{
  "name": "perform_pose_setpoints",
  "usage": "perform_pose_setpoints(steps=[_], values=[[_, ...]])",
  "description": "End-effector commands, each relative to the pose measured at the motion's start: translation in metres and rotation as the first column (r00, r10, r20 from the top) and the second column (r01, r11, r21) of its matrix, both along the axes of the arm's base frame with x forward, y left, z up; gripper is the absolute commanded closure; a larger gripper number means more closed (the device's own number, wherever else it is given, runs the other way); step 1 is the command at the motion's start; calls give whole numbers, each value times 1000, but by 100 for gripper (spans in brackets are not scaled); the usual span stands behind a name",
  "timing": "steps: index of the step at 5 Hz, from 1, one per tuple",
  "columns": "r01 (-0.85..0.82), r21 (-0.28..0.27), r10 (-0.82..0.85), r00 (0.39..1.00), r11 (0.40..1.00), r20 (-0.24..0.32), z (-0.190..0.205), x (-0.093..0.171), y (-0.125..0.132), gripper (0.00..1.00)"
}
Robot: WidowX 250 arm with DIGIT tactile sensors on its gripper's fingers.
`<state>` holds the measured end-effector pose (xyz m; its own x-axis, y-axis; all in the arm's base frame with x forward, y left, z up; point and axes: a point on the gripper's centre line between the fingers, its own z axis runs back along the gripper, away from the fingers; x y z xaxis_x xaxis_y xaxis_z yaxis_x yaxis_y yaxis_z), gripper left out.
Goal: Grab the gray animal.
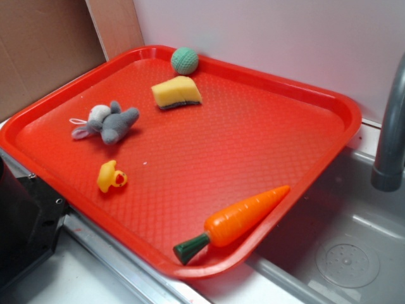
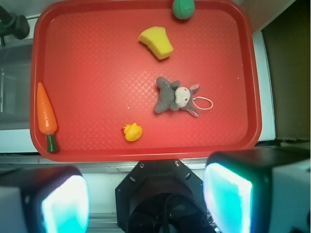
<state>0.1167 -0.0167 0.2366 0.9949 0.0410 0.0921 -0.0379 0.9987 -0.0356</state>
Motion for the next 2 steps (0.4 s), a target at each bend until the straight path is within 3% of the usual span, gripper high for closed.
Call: perform_pose_setpoints(steps=[1, 2], values=[[0, 0, 0, 1000, 1000, 0, 0, 0, 0, 0], [-29, 6, 29, 1000, 1000, -1, -3, 5, 0, 0]])
